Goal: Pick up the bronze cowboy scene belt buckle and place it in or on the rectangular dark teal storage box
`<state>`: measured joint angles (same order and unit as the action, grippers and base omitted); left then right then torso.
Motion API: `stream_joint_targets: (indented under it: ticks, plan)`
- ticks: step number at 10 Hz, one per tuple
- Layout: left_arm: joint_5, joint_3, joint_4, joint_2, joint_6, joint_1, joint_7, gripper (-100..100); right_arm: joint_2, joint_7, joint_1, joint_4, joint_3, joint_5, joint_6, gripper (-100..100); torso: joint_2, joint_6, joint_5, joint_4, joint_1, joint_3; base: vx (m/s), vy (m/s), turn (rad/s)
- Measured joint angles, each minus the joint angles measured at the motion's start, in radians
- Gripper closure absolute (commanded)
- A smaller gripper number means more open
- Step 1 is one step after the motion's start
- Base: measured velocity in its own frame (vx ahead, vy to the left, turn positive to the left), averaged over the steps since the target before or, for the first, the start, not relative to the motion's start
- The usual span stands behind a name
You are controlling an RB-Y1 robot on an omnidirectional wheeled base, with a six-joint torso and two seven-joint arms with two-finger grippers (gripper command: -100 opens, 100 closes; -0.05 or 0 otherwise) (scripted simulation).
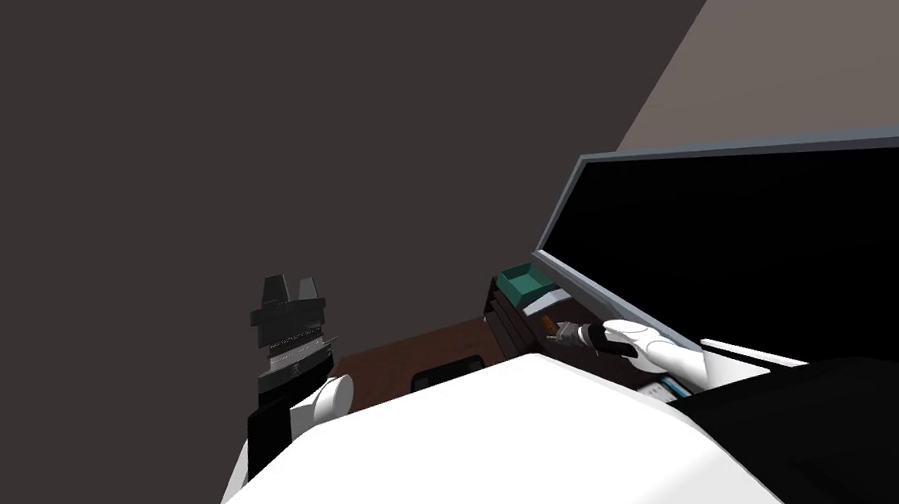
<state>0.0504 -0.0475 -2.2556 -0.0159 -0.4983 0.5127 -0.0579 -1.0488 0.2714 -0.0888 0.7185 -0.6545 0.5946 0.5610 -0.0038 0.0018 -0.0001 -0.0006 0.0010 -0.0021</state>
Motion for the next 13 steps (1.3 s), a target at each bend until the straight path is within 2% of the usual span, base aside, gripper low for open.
stream_joint_targets:
  ticks: [6,7,11,12,13]
  plan:
    - [0.0,0.0,0.0,0.0,0.0,0.0,0.0,0,0.009,0.109,-0.09,0.074,0.002,-0.094,-0.053,-100,-0.001,0.0,0.0,0.0,-0.001,0.0,0.068,-0.026,-0.018]
    - [0.0,0.0,0.0,0.0,0.0,0.0,0.0,0,0.01,0.116,-0.091,0.074,0.002,-0.096,-0.054,100,0.001,0.0,0.0,0.0,0.0,0.0,0.007,-0.003,0.003]
    - [0.0,0.0,0.0,0.0,0.0,0.0,0.0,0,0.01,0.113,-0.092,0.073,0.002,-0.097,-0.054,100,0.004,-0.001,0.0,0.001,0.001,0.003,0.0,0.0,0.0]
    - [0.0,0.0,0.0,0.0,0.0,0.0,0.0,0,0.01,0.113,-0.092,0.073,0.002,-0.097,-0.054,0,0.004,-0.001,0.0,0.001,0.001,0.002,0.0,0.0,0.0]
    - [0.0,0.0,0.0,0.0,0.0,0.0,0.0,0,0.01,0.113,-0.092,0.073,0.002,-0.097,-0.054,100,0.004,-0.001,0.0,0.001,0.001,0.002,-0.064,0.019,0.036]
